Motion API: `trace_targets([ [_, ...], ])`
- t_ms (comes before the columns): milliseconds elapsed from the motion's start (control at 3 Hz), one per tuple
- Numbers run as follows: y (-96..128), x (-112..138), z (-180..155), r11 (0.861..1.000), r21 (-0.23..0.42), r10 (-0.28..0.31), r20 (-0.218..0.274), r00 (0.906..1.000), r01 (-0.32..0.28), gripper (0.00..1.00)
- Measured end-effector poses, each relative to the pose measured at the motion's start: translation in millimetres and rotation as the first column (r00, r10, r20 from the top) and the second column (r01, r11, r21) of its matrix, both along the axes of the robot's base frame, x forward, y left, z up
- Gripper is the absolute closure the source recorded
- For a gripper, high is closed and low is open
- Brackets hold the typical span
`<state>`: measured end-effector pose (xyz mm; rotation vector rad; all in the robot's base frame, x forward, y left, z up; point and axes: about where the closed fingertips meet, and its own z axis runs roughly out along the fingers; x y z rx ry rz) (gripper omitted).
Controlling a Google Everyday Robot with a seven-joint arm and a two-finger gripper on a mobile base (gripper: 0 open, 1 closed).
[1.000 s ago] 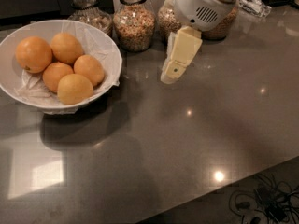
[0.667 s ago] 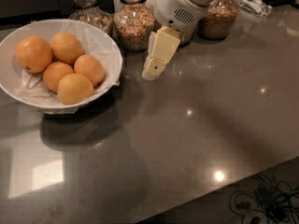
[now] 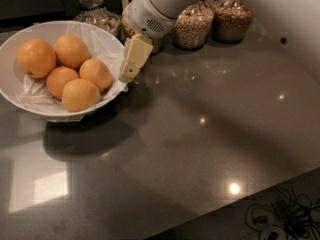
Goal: Pick orange from white bowl
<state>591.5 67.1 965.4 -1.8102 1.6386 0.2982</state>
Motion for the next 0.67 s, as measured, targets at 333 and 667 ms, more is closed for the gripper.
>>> trace_targets([
  [333,33.8,24.1,-8.7,0.998,0.049,0.045,-0.018,0.9988,-0.044,0.00],
  [667,33.9,24.1,-8.7,0.998,0.049,0.045,-0.018,0.9988,-0.045,0.00],
])
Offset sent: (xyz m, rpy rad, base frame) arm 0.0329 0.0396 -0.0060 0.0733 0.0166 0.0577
